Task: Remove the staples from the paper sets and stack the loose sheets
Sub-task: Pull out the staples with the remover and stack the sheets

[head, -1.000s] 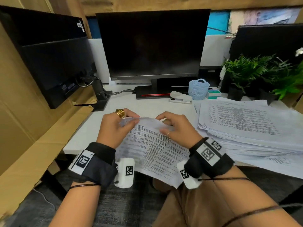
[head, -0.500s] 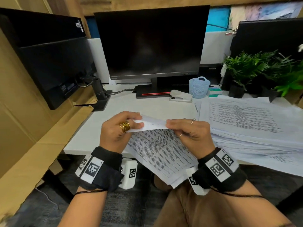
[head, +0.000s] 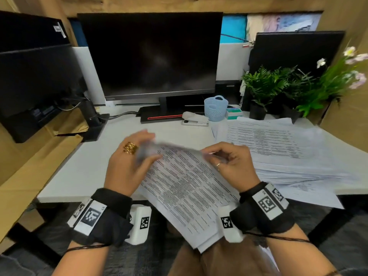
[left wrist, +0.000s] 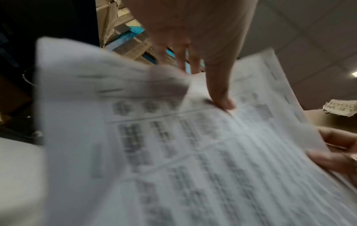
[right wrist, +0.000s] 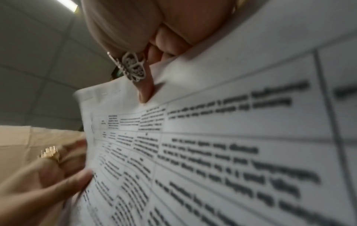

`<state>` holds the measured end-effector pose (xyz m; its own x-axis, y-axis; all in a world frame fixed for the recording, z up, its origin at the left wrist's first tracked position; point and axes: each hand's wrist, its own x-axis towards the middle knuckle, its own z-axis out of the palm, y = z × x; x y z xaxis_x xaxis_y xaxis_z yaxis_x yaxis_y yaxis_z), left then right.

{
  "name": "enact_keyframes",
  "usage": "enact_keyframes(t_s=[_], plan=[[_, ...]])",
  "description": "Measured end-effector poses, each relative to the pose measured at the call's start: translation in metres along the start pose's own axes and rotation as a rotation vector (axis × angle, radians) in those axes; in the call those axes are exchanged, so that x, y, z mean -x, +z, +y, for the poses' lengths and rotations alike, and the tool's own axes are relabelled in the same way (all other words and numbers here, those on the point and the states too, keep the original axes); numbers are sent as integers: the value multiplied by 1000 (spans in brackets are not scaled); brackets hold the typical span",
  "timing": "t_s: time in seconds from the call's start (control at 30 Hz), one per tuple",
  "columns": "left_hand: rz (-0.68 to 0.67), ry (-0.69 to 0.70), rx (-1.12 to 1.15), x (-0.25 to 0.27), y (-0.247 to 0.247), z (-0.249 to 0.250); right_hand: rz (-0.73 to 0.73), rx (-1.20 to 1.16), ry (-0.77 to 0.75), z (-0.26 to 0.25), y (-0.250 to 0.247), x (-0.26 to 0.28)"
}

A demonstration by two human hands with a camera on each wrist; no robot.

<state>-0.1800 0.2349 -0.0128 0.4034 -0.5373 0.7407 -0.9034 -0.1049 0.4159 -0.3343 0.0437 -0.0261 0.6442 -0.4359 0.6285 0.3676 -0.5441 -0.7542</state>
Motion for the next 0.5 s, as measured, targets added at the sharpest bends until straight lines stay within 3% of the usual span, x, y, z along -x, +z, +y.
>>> enact_keyframes(t_s=[0.07,0.17,0.27,0.4,0.5], plan=[[-139,-202,-32,-5,0,1,7,29,75,0,-25,2],[-375,-248,-51,-5,12,4,51,79,153,2,-62,11],[-431,-122,-132,-4,34,29,104,281,178,0,-86,22],[-439,60,-207,-21,72,77,172,810,-62,-25,-112,33],[-491,145,-216,-38,103,101,113,1172,-111,-46,-126,43]])
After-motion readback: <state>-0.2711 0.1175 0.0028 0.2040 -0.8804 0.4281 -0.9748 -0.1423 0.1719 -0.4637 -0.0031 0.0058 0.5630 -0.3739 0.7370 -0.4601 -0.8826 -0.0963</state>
